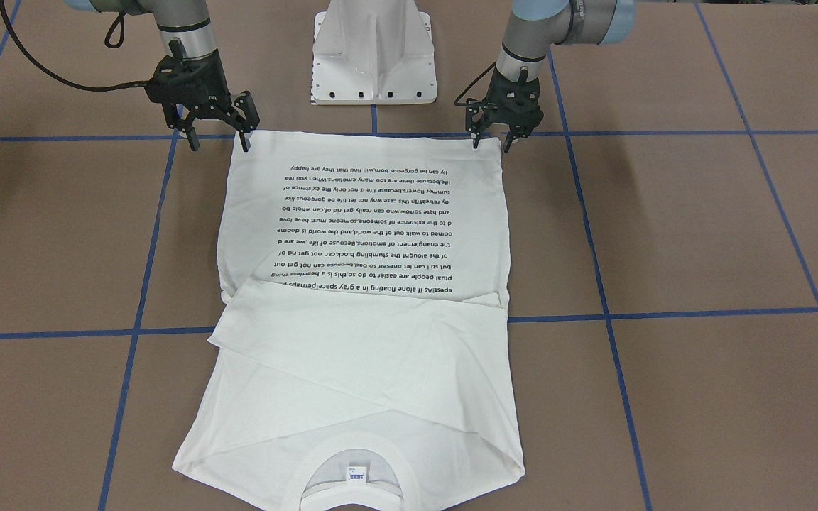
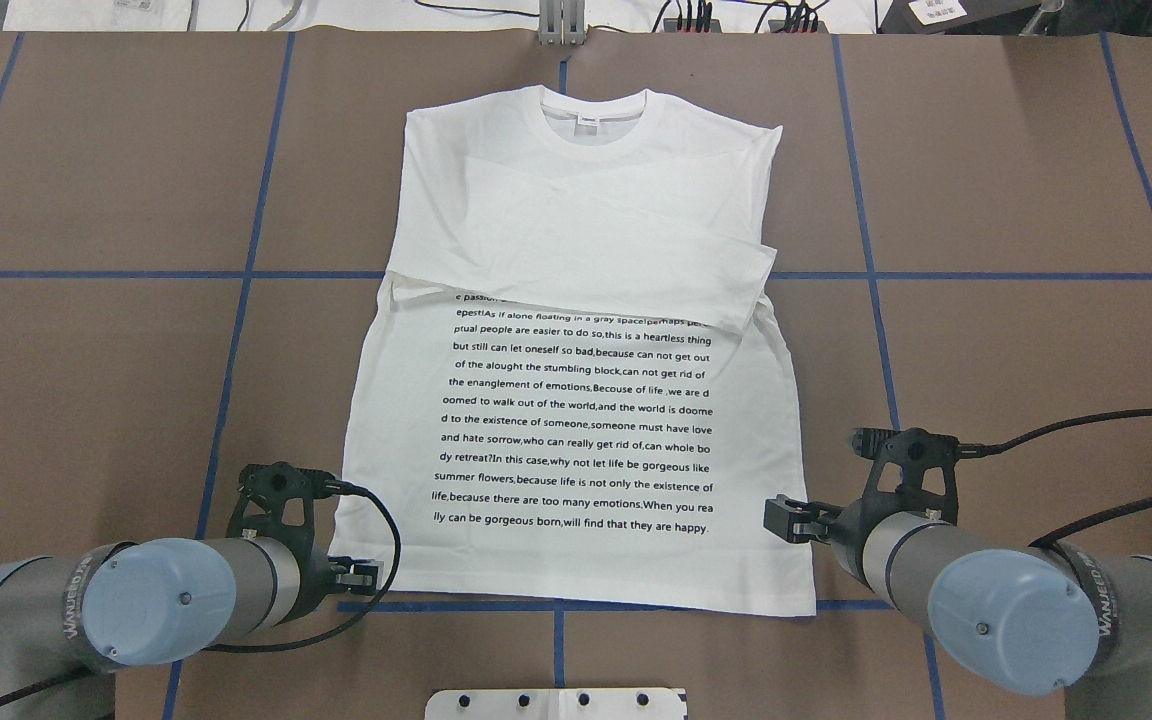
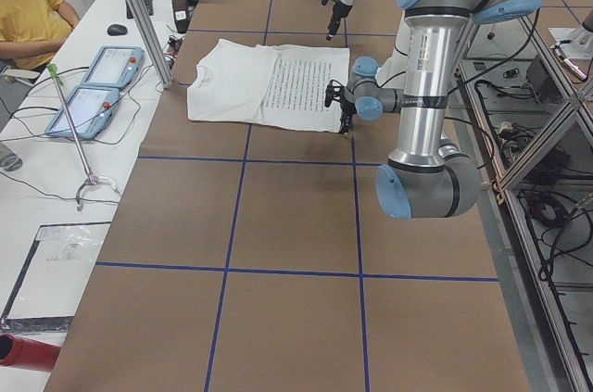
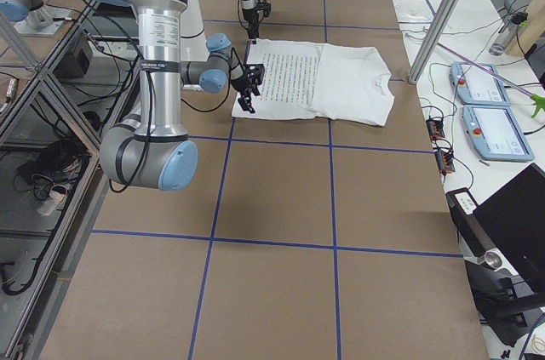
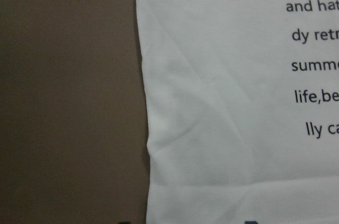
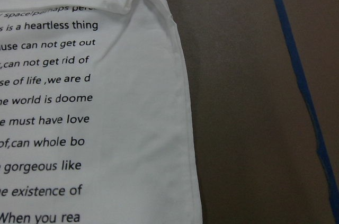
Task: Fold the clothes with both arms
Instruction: 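Grasp the hem corners nearest the robot with both grippers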
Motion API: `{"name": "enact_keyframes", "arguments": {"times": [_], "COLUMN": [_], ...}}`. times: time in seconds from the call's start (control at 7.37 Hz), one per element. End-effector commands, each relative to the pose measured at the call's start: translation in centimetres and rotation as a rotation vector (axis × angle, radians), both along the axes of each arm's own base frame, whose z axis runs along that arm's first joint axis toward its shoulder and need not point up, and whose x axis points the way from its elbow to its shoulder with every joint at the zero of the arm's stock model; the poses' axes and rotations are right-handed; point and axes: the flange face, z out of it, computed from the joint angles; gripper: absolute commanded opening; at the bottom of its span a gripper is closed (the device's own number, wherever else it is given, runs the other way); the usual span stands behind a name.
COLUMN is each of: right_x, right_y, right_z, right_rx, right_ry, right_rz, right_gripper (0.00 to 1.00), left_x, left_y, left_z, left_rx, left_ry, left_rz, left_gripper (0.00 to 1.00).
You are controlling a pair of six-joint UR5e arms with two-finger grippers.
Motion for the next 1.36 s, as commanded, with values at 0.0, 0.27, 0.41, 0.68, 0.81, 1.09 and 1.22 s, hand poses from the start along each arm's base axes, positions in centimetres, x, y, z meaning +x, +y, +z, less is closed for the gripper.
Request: {"name": "enact_keyframes", "arguments": {"times": [0.0, 0.27, 0.41, 0.68, 0.81, 1.09, 1.22], "right_x": [-0.1, -0.3, -0.3, -0.3, -0.3, -1.5, -2.1], "right_y": [0.0, 0.0, 0.0, 0.1, 0.5, 2.6, 4.1], "right_z": [0.2, 0.5, 0.6, 0.6, 0.8, 0.5, 0.7], "right_rx": [-0.001, -0.002, -0.001, 0.011, 0.0, -0.037, -0.051], "right_ry": [0.004, 0.011, 0.013, 0.011, 0.005, -0.041, -0.066], "right_rz": [-0.001, -0.001, 0.001, 0.009, 0.013, 0.061, 0.082], "right_gripper": [1.0, 1.0, 1.0, 1.0, 1.0, 1.0, 1.0], "left_x": [0.0, 0.0, 0.0, -0.3, -0.6, -1.4, -1.8], "left_y": [0.0, 0.0, 0.0, 0.0, -0.2, -0.5, -1.0], "left_z": [0.1, 0.1, -0.2, -0.9, -2.0, -3.3, -3.6], "left_rx": [0.0, 0.0, 0.001, 0.005, 0.016, 0.024, 0.027], "left_ry": [-0.002, -0.002, 0.004, 0.018, 0.038, 0.067, 0.073], "left_rz": [0.001, 0.001, 0.001, 0.0, 0.002, -0.007, -0.02], "left_gripper": [0.46, 0.21, 0.0, 0.0, 0.0, 0.0, 0.0]}}
